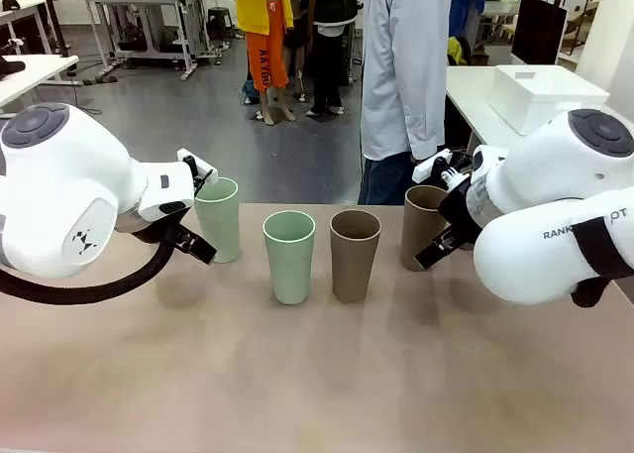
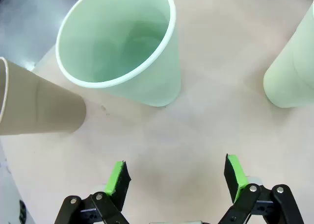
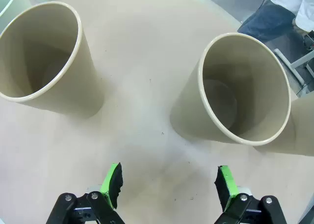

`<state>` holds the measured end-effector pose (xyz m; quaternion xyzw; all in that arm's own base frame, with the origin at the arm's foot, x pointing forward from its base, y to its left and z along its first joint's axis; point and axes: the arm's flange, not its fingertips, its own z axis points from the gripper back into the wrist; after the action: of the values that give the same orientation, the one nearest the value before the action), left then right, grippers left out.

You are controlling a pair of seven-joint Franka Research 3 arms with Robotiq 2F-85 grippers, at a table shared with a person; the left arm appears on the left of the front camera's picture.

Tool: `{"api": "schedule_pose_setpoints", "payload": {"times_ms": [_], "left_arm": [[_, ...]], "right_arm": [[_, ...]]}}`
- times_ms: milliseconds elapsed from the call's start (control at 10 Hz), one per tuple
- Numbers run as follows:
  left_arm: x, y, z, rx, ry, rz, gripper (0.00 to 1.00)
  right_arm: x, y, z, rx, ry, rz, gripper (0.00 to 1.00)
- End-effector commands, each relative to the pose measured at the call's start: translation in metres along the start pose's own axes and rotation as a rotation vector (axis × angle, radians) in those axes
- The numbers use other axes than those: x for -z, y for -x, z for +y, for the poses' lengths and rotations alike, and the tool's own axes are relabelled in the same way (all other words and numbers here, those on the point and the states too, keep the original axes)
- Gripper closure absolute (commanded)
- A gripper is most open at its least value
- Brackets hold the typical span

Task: Stack the cups and store them in the basket.
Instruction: Pick up two Reusable plastic cups , one in each hand.

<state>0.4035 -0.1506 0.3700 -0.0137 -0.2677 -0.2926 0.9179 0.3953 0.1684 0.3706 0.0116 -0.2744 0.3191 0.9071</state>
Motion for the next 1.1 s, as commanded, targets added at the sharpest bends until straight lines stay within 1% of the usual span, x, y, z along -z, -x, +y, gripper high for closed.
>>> {"api": "schedule_pose_setpoints", "payload": {"times_ms": [0,800,900,1000], "left_arm": [[0.000,0.000,0.000,0.000,0.000,0.000,0.00],[0.000,0.000,0.000,0.000,0.000,0.000,0.00],[-0.016,-0.011,0.010,0.013,-0.021,0.012,0.00],[-0.037,-0.025,0.021,0.008,-0.005,0.005,0.00]], "right_arm": [[0.000,0.000,0.000,0.000,0.000,0.000,0.00],[0.000,0.000,0.000,-0.001,0.000,0.000,0.00],[-0.023,-0.009,-0.008,0.023,0.027,-0.015,0.00],[-0.047,-0.019,-0.017,0.030,0.036,-0.025,0.00]]}}
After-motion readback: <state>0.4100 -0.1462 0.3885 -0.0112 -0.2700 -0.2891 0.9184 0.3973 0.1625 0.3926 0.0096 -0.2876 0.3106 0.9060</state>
